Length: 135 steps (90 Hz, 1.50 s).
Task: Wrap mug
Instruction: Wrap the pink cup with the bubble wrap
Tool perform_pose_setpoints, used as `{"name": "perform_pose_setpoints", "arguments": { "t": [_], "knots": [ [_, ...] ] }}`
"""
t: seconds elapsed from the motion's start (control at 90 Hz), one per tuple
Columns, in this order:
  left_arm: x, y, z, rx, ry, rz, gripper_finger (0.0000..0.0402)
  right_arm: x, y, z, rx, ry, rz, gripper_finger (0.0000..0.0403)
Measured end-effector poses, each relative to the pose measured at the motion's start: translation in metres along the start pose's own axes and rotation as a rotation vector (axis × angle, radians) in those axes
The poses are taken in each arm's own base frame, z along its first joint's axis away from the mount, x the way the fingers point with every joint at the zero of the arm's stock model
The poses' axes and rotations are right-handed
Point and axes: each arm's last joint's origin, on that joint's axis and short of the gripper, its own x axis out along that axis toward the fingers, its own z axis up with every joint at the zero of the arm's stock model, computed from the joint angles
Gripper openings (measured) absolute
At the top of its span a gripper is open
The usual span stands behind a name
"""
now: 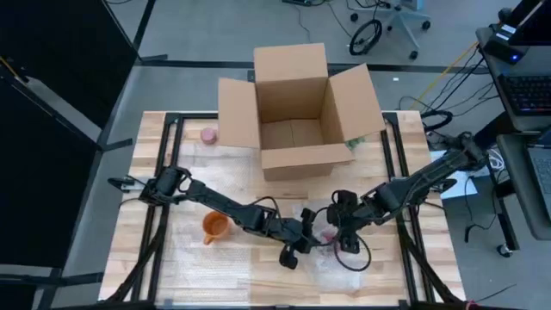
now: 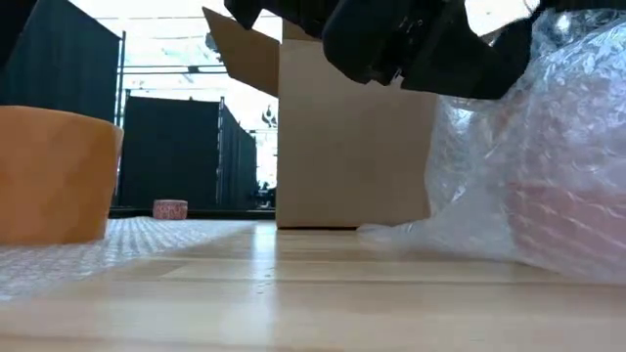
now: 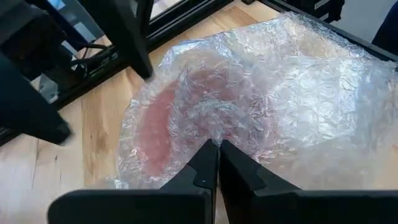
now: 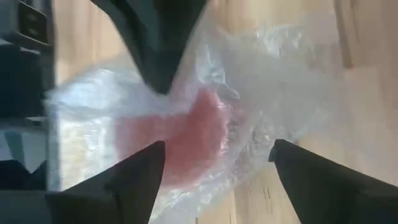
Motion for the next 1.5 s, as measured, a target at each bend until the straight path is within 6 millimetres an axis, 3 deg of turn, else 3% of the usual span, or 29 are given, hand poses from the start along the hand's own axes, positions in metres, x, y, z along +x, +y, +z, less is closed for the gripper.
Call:
{"name": "perform_pose_setpoints", "arguments": {
  "t": [0.122, 0.222, 0.622, 0.878, 1.178, 1.5],
  "knots": [
    [0.0, 0.0, 0.0, 0.0, -0.002, 0.001, 0.0, -0.015, 0.012, 0.013, -0.028, -0.109, 0.055, 0.0278],
    [0.0, 0.0, 0.0, 0.0, -0.002, 0.001, 0.0, -0.015, 0.023, 0.018, -0.053, -0.186, 0.12, 0.0257],
    [0.0, 0.0, 0.0, -0.001, -0.006, 0.005, 0.0, 0.035, 0.047, 0.01, -0.104, -0.072, 0.08, 0.0103],
    [0.0, 0.001, 0.0, -0.001, 0.001, 0.025, 0.0, 0.041, 0.041, 0.007, -0.093, -0.055, -0.033, 0.0038],
    [-0.002, 0.002, 0.001, 0.0, 0.008, 0.046, 0.0, 0.061, 0.032, -0.015, -0.009, -0.026, -0.049, 0.0003],
    [-0.004, 0.005, 0.003, 0.028, 0.022, 0.101, 0.0, 0.081, 0.019, -0.036, 0.029, 0.019, -0.056, 0.0]
  ]
}}
